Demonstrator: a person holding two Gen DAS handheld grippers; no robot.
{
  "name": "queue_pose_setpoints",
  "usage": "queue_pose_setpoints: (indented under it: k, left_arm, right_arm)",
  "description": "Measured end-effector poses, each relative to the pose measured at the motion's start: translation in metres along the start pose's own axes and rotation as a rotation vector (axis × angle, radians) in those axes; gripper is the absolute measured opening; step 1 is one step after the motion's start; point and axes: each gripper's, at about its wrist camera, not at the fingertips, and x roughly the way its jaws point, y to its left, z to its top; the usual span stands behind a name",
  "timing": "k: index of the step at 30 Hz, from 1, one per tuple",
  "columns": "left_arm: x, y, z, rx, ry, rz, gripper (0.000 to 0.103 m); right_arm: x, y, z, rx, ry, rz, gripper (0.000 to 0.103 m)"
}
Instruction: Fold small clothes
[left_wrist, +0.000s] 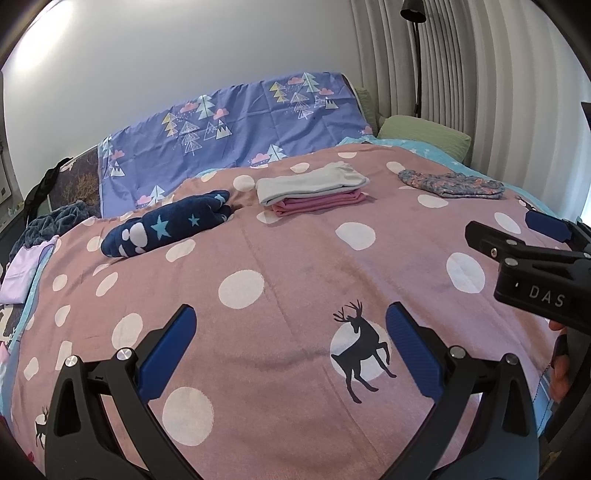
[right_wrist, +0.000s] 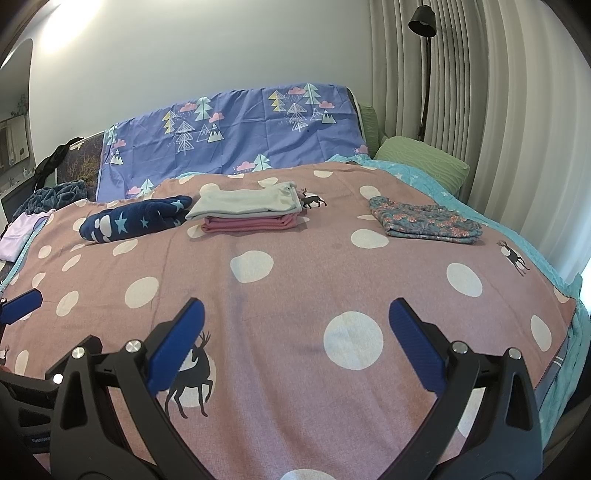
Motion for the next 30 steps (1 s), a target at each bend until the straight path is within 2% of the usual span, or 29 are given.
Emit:
queue_pose_setpoints:
  k: [30]
  left_arm:
    - [0.0002,0.0006,0.0026,0.002,0.012,-0.007,0.102]
  right_arm:
    - [0.0033,-0.0029,-0.0014,-0.004,0.006,0.009,0.101]
